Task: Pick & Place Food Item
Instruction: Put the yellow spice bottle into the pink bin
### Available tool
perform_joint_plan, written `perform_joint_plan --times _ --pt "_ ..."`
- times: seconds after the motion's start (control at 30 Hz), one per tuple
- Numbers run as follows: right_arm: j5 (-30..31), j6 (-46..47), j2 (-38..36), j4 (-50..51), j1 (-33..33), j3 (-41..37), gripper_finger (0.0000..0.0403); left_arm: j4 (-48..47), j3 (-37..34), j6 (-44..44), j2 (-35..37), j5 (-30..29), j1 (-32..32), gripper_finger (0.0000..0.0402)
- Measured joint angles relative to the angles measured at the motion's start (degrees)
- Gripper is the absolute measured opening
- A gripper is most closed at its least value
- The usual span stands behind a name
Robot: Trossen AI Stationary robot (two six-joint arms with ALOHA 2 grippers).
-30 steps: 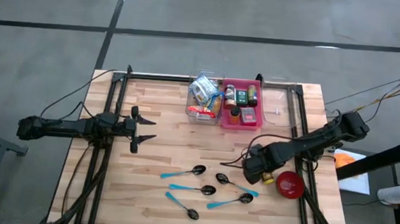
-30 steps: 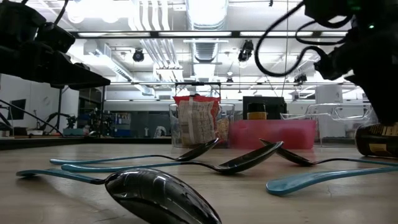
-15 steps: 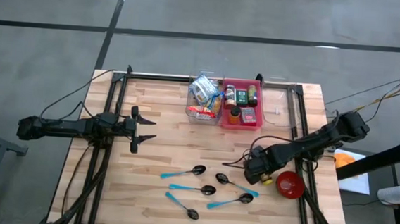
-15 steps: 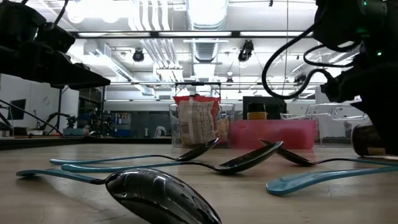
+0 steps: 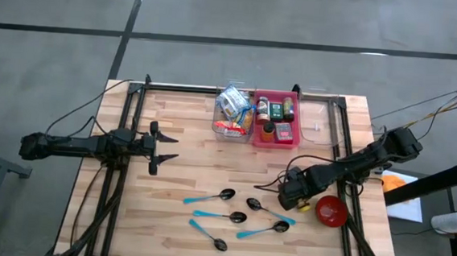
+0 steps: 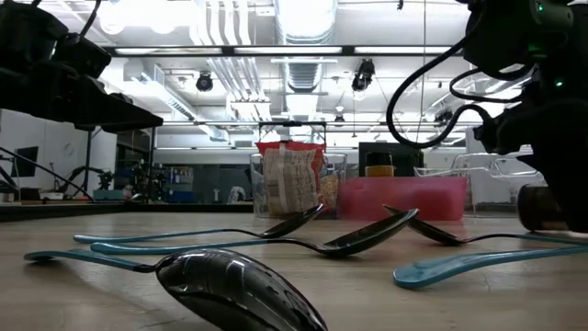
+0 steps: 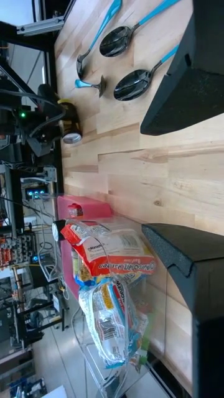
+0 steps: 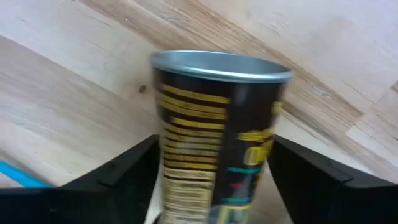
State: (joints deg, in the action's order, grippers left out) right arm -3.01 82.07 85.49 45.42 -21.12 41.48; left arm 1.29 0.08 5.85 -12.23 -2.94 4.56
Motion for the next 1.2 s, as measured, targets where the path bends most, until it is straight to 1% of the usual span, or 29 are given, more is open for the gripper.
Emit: perform_joint_plan --times 0.2,0.4,0.53,0.63,0.7,0.8,0.97,1.07,1.2 --pt "0.2 -0.2 0.0 -1.3 0.0 0.0 0.0204 0.0 0.0 0.1 0.0 0.0 0.0 0.0244" --pt "0.3 -0.2 0.0 -1.6 0.0 0.0 0.0156 0.0 0.0 0.1 0.0 0.0 0.0 0.0244" --pt "0.4 -0.4 0.0 -1.8 0.0 0.0 0.0157 0.0 0.0 0.1 0.0 0.0 0.0 0.0244" --pt "0.4 -0.8 0.0 -1.8 0.0 -0.1 0.0176 0.0 0.0 0.1 0.0 0.0 0.0 0.0244" --pt "0.4 -0.8 0.0 -1.9 0.0 -0.1 0.0181 0.0 0.0 0.1 0.0 0.0 0.0 0.0244" --pt "0.5 -0.8 0.0 -1.9 0.0 -0.1 0.0177 0.0 0.0 0.1 0.0 0.0 0.0 0.0244" --pt "0.5 -0.8 0.0 -2.0 0.0 -0.1 0.0154 0.0 0.0 0.1 0.0 0.0 0.0 0.0244" --pt "0.6 -0.8 0.0 -2.1 0.0 -0.1 0.0154 0.0 0.0 0.1 0.0 0.0 0.0 0.0244" --pt "0.6 -0.8 0.0 -2.1 0.0 -0.1 0.0165 0.0 0.0 0.0 0.0 0.0 0.0 0.0244"
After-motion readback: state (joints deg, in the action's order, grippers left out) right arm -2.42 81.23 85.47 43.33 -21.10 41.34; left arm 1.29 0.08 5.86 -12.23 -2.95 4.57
